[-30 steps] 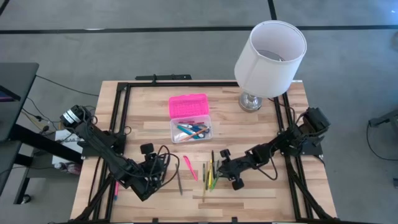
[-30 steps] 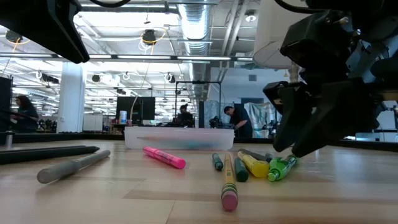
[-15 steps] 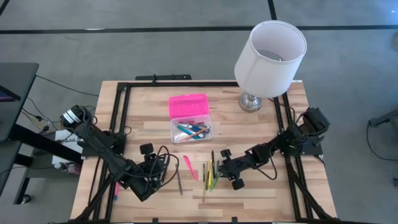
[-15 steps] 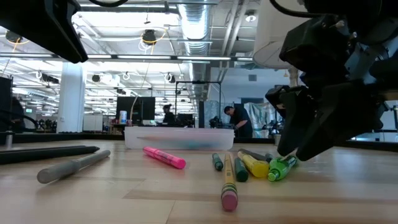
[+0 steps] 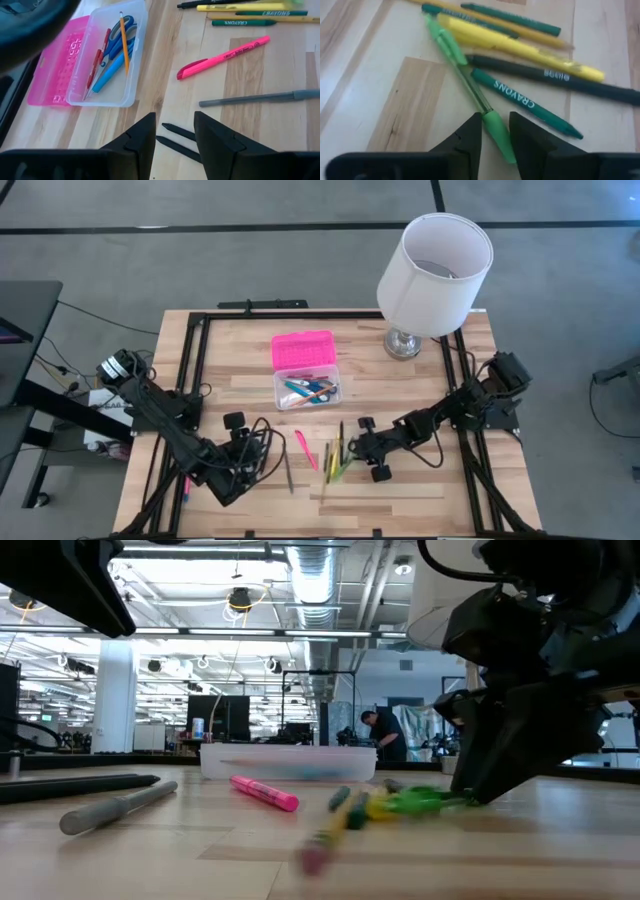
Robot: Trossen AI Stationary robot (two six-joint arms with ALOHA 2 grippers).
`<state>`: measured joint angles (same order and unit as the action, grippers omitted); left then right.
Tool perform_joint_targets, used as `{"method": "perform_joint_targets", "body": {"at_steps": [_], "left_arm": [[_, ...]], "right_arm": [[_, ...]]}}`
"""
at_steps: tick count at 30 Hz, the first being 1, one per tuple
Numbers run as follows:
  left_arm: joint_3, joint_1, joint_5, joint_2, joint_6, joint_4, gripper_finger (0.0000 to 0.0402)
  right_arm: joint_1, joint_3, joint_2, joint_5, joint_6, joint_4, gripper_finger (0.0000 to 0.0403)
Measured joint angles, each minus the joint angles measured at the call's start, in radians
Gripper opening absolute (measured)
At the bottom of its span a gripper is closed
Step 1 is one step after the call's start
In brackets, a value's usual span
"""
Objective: Pick & place school supplies into a supply box
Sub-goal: Put the green pen into the pink supply box
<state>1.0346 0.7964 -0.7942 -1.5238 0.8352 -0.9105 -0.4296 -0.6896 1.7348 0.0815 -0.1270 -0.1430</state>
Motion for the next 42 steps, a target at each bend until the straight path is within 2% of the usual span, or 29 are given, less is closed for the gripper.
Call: {"method": "perform_joint_targets", "body": {"at_steps": [6,12,21,25,29,36,42], "left_arm": [[-0.030,0.004,-0.007,0.000,0.021,0.000,0.0128],[-0.079,0.004,-0.003,0.000,0.073,-0.003,0.0128],[-0.091,0.020,-0.005,0.000,0.097,-0.001,0.0128],[-0.091,0.025,-0.006,0.000,0.104,-0.001,0.0128],[-0.091,0.025,-0.006,0.000,0.108,-0.001,0.0128],[-0.091,0.025,-0.014,0.000,0.109,-0.001,0.0128],[-0.091,0.025,-0.024,0.000,0.109,-0.001,0.0128]], "right_arm": [[-0.018,-0.003,0.000,0.007,-0.015,0.025,0.0045],[-0.023,-0.054,0.001,0.003,-0.060,0.148,0.0021],[-0.028,-0.148,0.003,-0.012,-0.146,0.381,0.0035],[-0.036,-0.183,0.004,-0.008,-0.154,0.453,0.0024],[-0.036,-0.221,0.006,-0.016,-0.230,0.550,0.0018],[-0.033,-0.261,0.007,-0.026,-0.365,0.697,0.0053],[-0.033,-0.264,0.007,-0.058,-0.450,0.749,0.0059]]}}
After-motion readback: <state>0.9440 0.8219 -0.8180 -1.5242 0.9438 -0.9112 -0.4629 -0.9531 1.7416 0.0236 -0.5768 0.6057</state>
